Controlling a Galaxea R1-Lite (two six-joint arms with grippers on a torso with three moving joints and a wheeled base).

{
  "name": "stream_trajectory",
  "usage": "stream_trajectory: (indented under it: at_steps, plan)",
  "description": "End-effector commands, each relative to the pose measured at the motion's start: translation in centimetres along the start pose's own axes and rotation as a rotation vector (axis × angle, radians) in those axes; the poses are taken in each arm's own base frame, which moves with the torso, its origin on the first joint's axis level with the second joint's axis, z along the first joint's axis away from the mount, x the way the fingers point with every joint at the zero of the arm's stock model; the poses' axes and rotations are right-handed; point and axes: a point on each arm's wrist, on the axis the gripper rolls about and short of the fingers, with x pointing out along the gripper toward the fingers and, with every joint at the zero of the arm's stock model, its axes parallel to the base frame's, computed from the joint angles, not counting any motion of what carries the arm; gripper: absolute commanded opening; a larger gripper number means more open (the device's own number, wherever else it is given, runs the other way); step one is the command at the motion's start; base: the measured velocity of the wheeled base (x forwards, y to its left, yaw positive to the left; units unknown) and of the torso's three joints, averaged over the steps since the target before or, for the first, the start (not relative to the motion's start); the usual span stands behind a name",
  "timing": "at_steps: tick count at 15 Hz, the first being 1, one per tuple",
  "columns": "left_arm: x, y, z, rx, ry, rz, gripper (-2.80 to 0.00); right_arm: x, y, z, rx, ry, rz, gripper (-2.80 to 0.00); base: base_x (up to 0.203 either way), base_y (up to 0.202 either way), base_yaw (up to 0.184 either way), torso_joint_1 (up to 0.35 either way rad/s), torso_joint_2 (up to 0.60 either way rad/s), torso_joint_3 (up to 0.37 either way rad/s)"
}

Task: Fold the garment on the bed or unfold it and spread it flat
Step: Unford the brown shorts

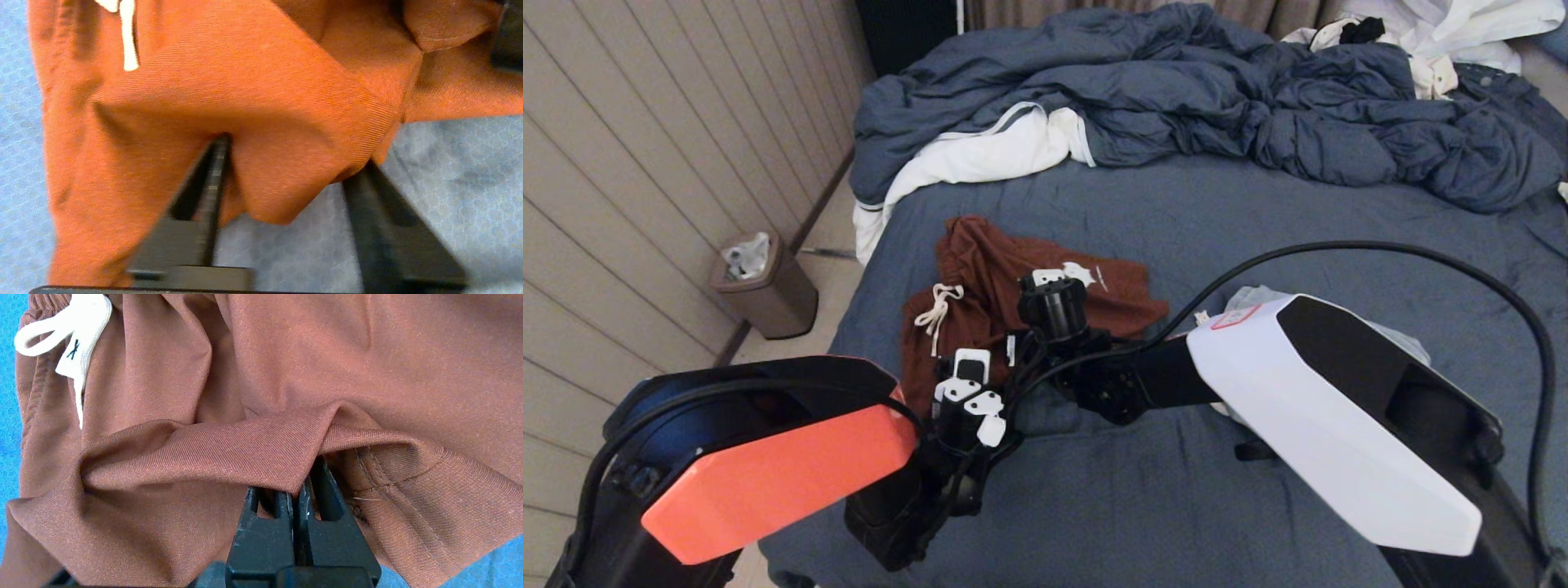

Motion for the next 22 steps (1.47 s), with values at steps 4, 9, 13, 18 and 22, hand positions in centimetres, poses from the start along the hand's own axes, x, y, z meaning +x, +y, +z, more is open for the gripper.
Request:
stream_trajectory:
  at_steps: [4, 9, 13, 18, 22]
  plan:
    - [-6.8, -1.9, 0.1, 0.046, 0.029, -0.121, -2.80, -0.6, -0.1, 0.6, 0.005, -0.008, -0.002, -2.80, 0.000, 0.000, 0.000, 0.000, 0.00, 0.000]
    - [-12.2, -1.5, 1.9, 0.064, 0.005, -0.176, -2.80, -3.2, -0.9, 1.0, -0.011, 0.029, -0.009, -2.80, 0.000, 0.000, 0.000, 0.000, 0.00, 0.000]
    - [-15.9, 1.0, 1.6, 0.130, 0.056, -0.221, -2.80, -7.6, -2.5, 0.3, -0.056, 0.109, -0.019, -2.80, 0.000, 0.000, 0.000, 0.000, 0.00, 0.000]
    - [-16.8, 0.9, -0.7, 0.175, 0.107, -0.260, -2.80, -13.2, -5.2, -0.6, -0.126, 0.188, -0.021, -2.80, 0.000, 0.000, 0.000, 0.000, 0.00, 0.000]
    - [-16.2, 0.4, -2.7, 0.167, 0.113, -0.277, -2.80, -13.9, -5.7, -3.4, -0.142, 0.309, 0.069, -2.80, 0.000, 0.000, 0.000, 0.000, 0.00, 0.000]
